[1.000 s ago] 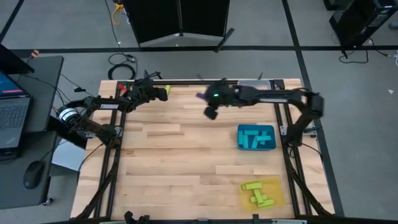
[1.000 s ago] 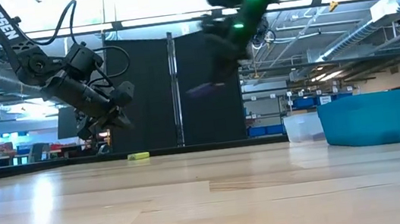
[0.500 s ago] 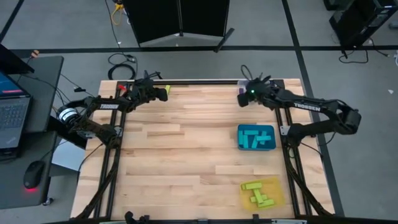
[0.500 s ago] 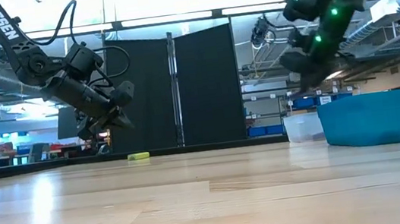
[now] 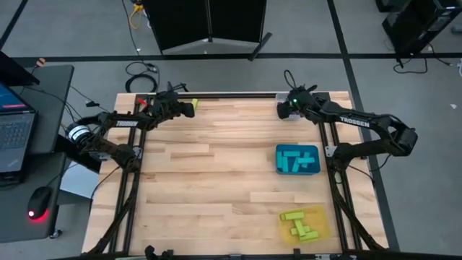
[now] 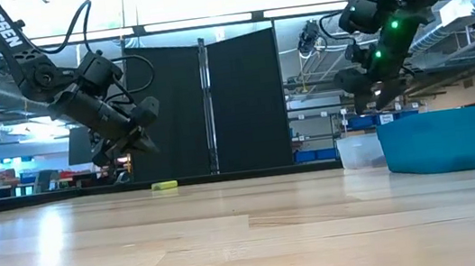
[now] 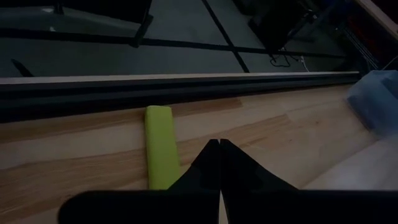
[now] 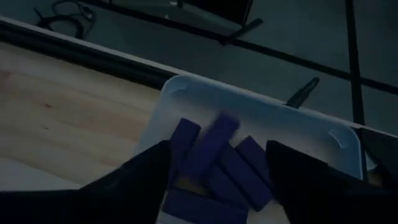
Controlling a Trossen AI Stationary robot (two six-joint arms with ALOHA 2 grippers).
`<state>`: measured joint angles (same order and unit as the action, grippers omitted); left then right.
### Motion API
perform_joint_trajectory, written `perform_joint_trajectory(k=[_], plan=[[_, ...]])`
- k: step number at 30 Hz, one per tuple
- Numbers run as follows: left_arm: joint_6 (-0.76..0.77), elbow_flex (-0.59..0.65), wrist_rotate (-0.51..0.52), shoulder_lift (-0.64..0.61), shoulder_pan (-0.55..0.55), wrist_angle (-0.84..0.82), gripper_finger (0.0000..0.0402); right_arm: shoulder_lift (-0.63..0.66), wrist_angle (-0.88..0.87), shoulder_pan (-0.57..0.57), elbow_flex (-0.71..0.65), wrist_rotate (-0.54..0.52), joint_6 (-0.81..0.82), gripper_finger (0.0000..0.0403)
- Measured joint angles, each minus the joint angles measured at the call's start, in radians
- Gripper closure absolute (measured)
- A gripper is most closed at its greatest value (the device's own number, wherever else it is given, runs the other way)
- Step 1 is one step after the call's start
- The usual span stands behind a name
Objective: Sort blocks
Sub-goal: Put the light green block into the yellow bin
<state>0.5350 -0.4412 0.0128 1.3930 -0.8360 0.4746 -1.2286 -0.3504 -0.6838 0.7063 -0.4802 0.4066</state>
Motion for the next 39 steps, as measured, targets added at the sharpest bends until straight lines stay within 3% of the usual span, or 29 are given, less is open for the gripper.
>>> perform_joint_trajectory(k=[4,10,18,25,31,39], plan=[[0.004,0.000,0.000,0.000,0.000,-0.003,0.0396,0.020,-0.002,-0.001,0.000,0.008,-0.020,0.0101],[-0.004,-0.041,-0.019,0.000,0.012,-0.097,0.0384,0.093,0.084,0.029,0.000,0.038,-0.074,0.0107],[-0.122,-0.292,0.011,0.052,0.056,-0.484,0.0291,0.195,0.213,0.075,0.000,0.122,-0.096,0.0132],[-0.225,-0.532,0.121,0.218,0.059,-0.783,0.0207,0.223,0.217,0.143,0.000,0.144,-0.096,0.0146],[-0.247,-0.612,0.124,0.362,0.059,-0.822,0.0166,0.232,0.283,0.252,0.000,0.145,-0.153,0.0151],[-0.235,-0.615,0.206,0.422,0.059,-0.809,0.0152,0.235,0.386,0.386,0.000,0.136,-0.207,0.0147]])
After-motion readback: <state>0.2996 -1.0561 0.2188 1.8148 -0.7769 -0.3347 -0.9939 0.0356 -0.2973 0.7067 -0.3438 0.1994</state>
